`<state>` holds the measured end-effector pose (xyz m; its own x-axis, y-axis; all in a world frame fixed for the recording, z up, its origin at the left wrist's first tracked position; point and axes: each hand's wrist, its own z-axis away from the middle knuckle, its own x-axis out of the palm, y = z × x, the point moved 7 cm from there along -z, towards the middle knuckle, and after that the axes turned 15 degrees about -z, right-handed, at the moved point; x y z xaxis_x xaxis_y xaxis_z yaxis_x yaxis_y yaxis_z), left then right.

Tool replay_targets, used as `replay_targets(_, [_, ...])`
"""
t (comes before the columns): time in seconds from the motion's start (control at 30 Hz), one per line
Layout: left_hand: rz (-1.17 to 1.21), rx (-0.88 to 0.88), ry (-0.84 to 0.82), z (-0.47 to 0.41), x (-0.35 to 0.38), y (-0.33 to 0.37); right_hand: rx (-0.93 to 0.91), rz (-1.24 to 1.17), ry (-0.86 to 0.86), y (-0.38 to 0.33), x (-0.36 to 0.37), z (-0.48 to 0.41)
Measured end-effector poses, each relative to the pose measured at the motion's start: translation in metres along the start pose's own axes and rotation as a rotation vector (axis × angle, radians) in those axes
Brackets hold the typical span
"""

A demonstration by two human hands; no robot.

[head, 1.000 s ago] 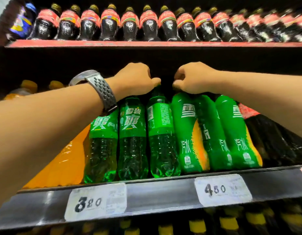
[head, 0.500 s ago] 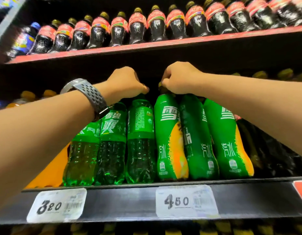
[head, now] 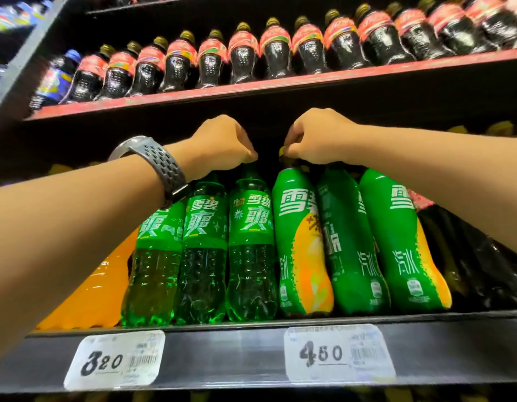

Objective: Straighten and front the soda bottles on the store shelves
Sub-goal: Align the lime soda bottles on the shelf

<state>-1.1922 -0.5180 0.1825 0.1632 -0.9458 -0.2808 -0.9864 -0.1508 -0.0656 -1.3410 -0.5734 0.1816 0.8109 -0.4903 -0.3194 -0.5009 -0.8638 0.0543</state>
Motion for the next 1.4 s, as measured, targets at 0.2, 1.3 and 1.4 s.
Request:
replay_targets(0.2, [-0.021,0.051,-0.005,0.001,-0.001,-0.002,0.013,-0.042,0.054,-0.002,0.003,-0.001])
replay_targets(1.3, [0.143,-0.011,0.064,-0.004,0.010,-0.001,0.050,-0.048,0.109,0.006,-0.002,0.005])
replay_targets(1.4, [0.141,0.090,0.154,-0.003,0.002,0.021,0.051,0.006,0.165,0.020,-0.028,0.011])
